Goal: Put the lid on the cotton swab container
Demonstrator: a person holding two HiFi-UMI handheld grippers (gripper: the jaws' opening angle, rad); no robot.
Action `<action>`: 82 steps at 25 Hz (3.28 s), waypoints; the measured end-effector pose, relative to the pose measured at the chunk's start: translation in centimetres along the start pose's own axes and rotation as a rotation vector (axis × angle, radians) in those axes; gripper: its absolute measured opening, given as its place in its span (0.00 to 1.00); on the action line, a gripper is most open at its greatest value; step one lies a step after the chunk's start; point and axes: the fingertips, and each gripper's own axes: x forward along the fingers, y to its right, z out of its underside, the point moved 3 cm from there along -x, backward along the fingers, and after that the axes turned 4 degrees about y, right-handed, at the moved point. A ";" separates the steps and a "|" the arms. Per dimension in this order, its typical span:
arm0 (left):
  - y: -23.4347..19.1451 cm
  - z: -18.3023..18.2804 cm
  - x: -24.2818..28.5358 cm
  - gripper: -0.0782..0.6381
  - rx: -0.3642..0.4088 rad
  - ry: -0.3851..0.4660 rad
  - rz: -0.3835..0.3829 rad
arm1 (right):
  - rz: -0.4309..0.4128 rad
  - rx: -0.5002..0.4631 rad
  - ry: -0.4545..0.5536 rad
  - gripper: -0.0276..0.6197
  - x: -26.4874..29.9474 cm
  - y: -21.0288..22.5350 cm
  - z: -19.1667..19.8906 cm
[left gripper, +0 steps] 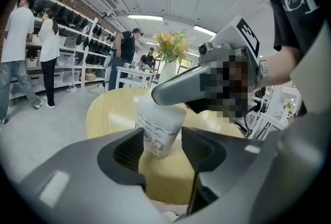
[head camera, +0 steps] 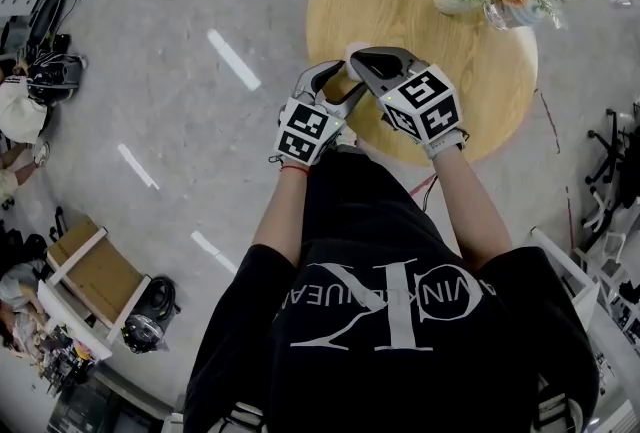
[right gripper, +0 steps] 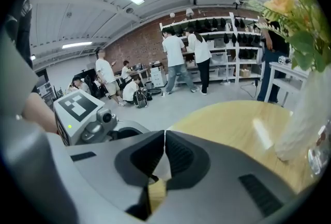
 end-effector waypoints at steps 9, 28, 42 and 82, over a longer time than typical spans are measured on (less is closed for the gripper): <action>0.3 0.4 0.1 0.43 -0.004 -0.008 0.019 | 0.013 0.012 0.009 0.07 -0.2 0.1 0.2; -1.3 -1.9 -4.9 0.15 0.003 0.079 0.010 | 0.078 0.202 0.274 0.07 -3.2 2.8 -1.0; -5.9 -9.2 -8.8 0.13 0.060 0.256 -0.219 | 0.237 0.085 0.497 0.07 -8.8 4.9 -6.0; -10.0 -18.0 -15.3 0.13 0.146 0.484 -0.506 | 0.273 -0.023 0.649 0.07 -11.3 5.9 -12.4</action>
